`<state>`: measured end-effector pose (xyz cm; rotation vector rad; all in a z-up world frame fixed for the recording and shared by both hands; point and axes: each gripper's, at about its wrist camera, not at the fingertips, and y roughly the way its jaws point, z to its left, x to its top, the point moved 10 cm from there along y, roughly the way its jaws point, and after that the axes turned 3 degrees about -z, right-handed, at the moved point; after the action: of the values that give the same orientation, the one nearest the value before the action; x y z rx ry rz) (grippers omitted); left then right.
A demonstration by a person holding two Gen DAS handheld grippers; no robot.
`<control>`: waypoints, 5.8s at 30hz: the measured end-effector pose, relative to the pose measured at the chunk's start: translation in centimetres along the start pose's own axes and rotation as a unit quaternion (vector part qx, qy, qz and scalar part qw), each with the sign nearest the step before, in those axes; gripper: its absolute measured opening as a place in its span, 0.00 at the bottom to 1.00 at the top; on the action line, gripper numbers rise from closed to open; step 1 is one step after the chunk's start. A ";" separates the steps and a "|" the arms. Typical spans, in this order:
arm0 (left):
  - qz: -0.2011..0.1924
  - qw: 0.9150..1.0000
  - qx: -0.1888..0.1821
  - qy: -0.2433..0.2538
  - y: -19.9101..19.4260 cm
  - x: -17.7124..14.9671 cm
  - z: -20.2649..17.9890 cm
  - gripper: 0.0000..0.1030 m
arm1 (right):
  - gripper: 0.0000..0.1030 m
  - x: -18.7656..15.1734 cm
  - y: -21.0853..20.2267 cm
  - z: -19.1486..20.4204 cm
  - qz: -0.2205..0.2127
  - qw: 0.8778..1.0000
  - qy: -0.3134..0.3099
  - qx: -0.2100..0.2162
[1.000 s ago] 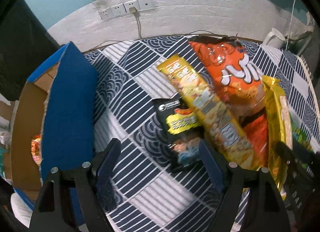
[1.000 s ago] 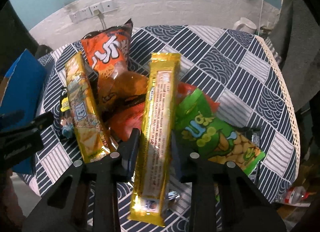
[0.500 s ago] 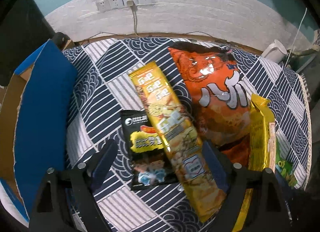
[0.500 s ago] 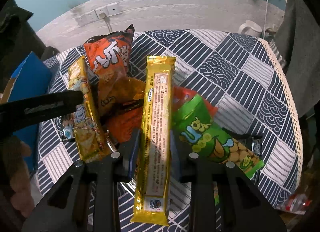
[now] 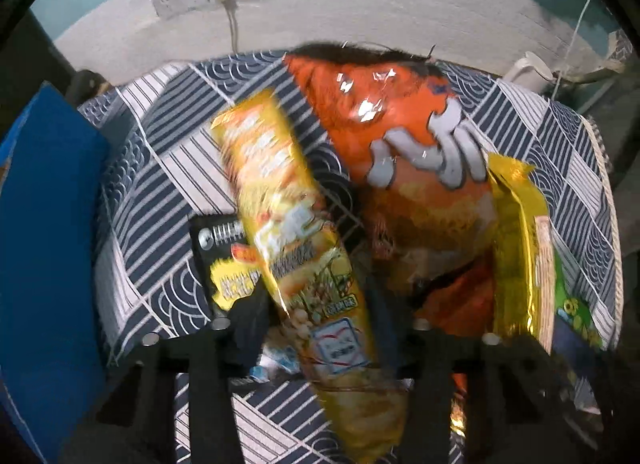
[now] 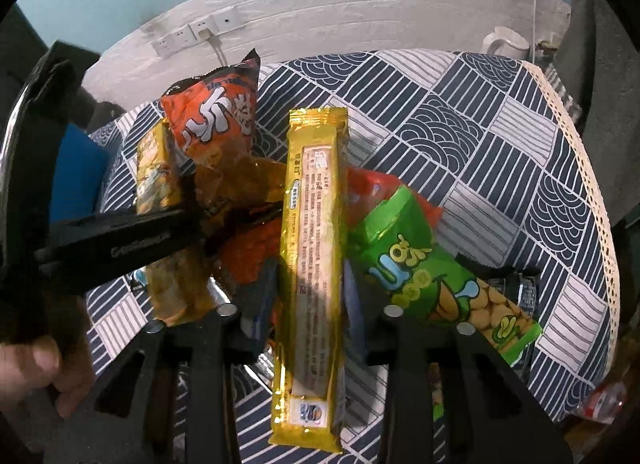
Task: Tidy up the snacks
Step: 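Grasp a yellow stick packet with the left tool while the right tool grasps another yellow stick packet, then lift both yellow stick packets and carry them over the cardboard box, then open both tools to drop the yellow packets into the box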
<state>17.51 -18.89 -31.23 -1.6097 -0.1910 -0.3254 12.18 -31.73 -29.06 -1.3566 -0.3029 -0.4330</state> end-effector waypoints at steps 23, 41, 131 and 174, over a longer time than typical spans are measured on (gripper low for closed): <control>0.011 1.000 -0.002 0.020 0.5 -0.3 2.9 0.64 | 0.34 1.0 2.4 0.4 0.009 0.999 -0.013 -0.034; -0.049 0.998 0.013 0.042 -3.3 0.2 4.1 0.30 | 0.27 1.8 -1.4 1.1 -0.030 0.999 -0.022 -0.035; -0.153 0.978 0.046 -0.137 -15.7 -3.8 35.6 0.33 | 0.28 3.4 -4.2 38.7 -0.032 0.973 -0.211 0.087; -0.154 0.987 0.028 -0.035 -17.1 -1.7 22.2 0.77 | 0.64 3.9 -8.1 20.2 -0.060 0.991 -0.118 0.009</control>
<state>12.52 4.45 -16.49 -1.5377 -0.5012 -0.4960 12.59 -13.64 -16.33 -1.3783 -0.5845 -0.3697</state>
